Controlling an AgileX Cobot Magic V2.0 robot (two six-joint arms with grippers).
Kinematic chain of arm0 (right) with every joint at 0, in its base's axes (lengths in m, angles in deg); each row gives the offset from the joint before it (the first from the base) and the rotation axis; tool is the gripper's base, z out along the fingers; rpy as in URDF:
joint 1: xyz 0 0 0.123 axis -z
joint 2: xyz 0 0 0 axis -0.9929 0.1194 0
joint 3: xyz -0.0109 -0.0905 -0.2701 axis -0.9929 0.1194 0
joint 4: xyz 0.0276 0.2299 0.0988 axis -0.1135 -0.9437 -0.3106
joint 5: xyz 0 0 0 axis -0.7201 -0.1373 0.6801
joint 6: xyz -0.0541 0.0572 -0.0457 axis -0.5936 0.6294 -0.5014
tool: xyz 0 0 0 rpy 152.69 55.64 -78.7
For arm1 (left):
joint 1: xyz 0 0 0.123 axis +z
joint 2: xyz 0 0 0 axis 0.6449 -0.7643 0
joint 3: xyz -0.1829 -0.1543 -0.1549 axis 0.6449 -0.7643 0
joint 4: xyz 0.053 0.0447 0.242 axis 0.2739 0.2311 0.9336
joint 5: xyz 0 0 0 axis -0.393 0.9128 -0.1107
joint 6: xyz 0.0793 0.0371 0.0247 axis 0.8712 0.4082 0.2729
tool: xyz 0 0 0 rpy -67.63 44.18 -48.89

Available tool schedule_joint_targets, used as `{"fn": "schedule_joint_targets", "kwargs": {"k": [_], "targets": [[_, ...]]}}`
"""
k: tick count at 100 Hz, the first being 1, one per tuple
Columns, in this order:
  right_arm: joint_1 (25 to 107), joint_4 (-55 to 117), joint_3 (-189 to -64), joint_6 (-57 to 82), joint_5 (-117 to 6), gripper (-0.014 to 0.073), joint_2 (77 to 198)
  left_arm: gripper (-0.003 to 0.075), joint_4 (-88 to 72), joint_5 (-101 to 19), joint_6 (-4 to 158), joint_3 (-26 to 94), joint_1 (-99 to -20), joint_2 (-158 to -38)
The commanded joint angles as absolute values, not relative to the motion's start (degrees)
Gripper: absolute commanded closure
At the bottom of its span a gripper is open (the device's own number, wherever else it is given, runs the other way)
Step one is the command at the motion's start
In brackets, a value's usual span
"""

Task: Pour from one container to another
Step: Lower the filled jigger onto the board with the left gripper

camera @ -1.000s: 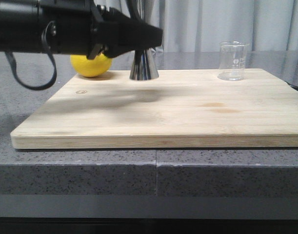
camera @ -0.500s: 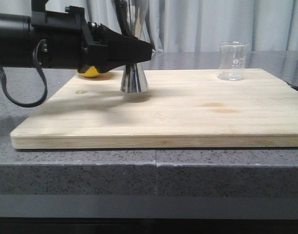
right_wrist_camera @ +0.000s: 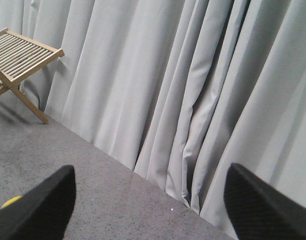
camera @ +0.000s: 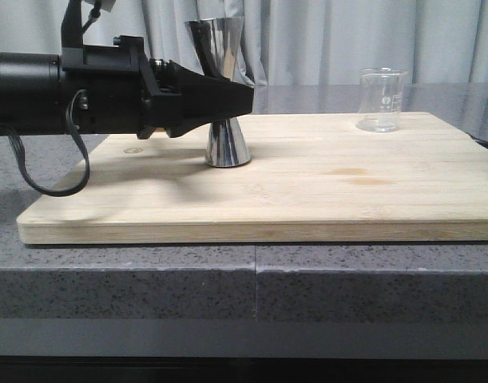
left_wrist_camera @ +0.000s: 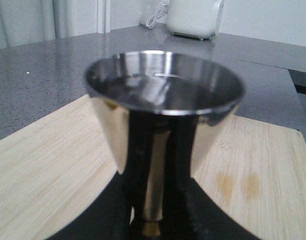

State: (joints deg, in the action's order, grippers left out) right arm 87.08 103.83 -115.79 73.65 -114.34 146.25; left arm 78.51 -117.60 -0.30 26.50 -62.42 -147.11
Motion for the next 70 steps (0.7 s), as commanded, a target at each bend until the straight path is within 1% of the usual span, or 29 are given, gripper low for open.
{"fn": "schedule_joint_targets", "kwargs": {"k": [1,70], "targets": [[87.4,101.6,-117.2,73.8,-116.5,0.0042,144.6,0.0741,75.7,-121.7,-0.2,27.8,-62.2,-144.9],[87.4,101.6,-117.2,73.8,-116.5,0.0043,144.6,0.0737,77.4,-122.1,-0.3,27.8,-62.2,-144.9]]}}
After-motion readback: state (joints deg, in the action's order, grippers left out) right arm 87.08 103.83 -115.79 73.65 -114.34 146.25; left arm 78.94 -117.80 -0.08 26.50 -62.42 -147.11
